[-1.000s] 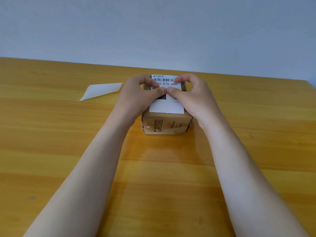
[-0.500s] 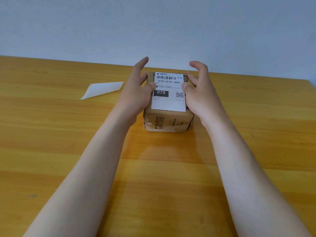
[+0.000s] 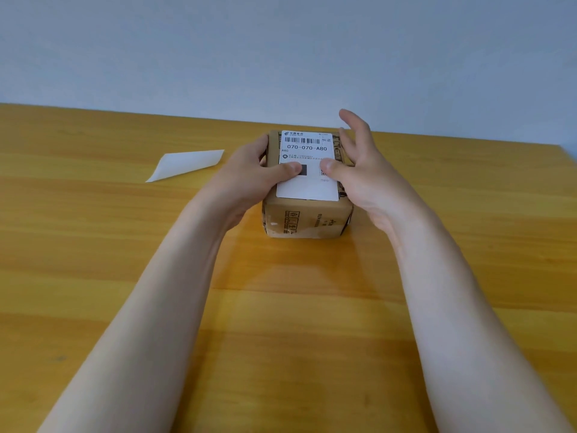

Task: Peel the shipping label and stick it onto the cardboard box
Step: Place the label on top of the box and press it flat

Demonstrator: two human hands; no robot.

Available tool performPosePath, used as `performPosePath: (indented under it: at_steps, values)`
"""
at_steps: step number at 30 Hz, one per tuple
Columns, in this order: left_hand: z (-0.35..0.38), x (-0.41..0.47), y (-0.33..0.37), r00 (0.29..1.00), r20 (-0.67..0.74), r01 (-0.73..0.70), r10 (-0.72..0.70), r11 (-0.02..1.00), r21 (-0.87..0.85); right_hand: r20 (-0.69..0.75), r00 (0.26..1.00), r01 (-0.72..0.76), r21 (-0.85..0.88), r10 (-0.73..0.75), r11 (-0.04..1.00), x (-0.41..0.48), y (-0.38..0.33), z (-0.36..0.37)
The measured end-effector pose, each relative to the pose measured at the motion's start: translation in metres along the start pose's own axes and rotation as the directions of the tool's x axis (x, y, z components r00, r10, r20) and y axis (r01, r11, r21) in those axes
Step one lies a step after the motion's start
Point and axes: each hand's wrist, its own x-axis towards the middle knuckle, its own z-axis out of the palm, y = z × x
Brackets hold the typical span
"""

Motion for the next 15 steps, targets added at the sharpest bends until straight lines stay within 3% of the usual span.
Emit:
performPosePath:
  at_steps: [7,12,15]
  values:
    - [-0.005,0.000,0.000,0.997,0.061,0.045,-0.040,0.996,-0.076,0.044,0.998,-0.036,0.014,0.035,0.999,0.000,-0.001,-0.007]
    - [0.017,-0.003,0.008,0.994,-0.104,0.055,-0.045,0.994,0.091,-0.001,1.000,-0.001,-0.157,0.001,0.988,-0.002,-0.004,0.010]
    - [0.021,-0.004,0.010,0.987,-0.161,0.049,-0.019,0.983,0.180,0.005,1.000,0.013,-0.174,-0.012,0.985,-0.002,-0.005,0.013]
